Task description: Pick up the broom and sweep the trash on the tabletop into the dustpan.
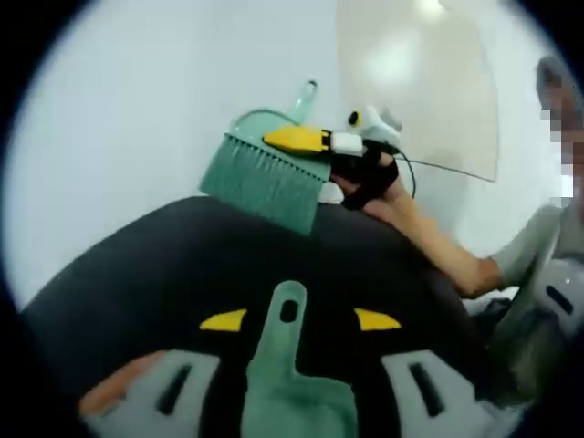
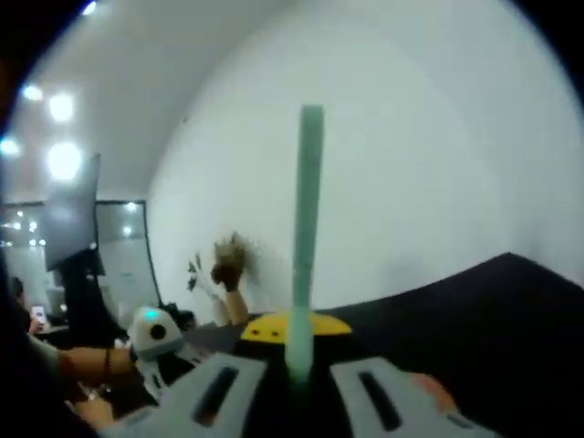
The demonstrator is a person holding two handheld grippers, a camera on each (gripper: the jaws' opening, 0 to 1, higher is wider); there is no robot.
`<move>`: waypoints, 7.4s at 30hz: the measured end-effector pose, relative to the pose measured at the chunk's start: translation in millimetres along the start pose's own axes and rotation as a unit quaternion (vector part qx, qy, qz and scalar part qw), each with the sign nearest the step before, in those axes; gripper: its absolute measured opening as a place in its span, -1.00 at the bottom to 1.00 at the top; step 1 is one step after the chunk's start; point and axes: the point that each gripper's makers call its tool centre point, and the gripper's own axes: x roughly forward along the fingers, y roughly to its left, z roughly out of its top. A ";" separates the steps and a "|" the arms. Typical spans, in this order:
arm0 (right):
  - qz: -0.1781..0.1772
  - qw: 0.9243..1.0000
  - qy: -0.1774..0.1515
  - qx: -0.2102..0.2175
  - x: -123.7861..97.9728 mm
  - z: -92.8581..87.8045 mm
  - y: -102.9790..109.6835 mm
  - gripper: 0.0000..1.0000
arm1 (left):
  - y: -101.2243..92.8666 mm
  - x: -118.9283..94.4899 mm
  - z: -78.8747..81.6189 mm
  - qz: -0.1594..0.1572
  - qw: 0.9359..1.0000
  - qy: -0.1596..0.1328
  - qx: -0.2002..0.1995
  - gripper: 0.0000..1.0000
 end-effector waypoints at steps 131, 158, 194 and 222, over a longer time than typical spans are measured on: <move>0.059 0.994 0.093 -0.010 -11.4 -44.0 14.8 -0.96 | 178.7 -305.6 -128.0 0.512 0.781 0.118 -0.338 -0.60; 0.057 0.994 0.088 -0.007 -8.4 -39.3 7.1 -0.96 | 158.3 -334.1 -115.3 0.459 0.837 0.092 -0.283 -0.39; 0.059 0.994 0.094 -0.017 2.6 -30.8 5.1 -0.96 | 123.6 -357.9 -190.0 0.403 0.849 0.213 -0.268 -0.62; 0.071 0.993 0.088 -0.013 -6.6 -40.3 22.3 -0.96 | 115.0 -395.4 -193.8 0.563 0.713 -0.005 -0.418 -0.93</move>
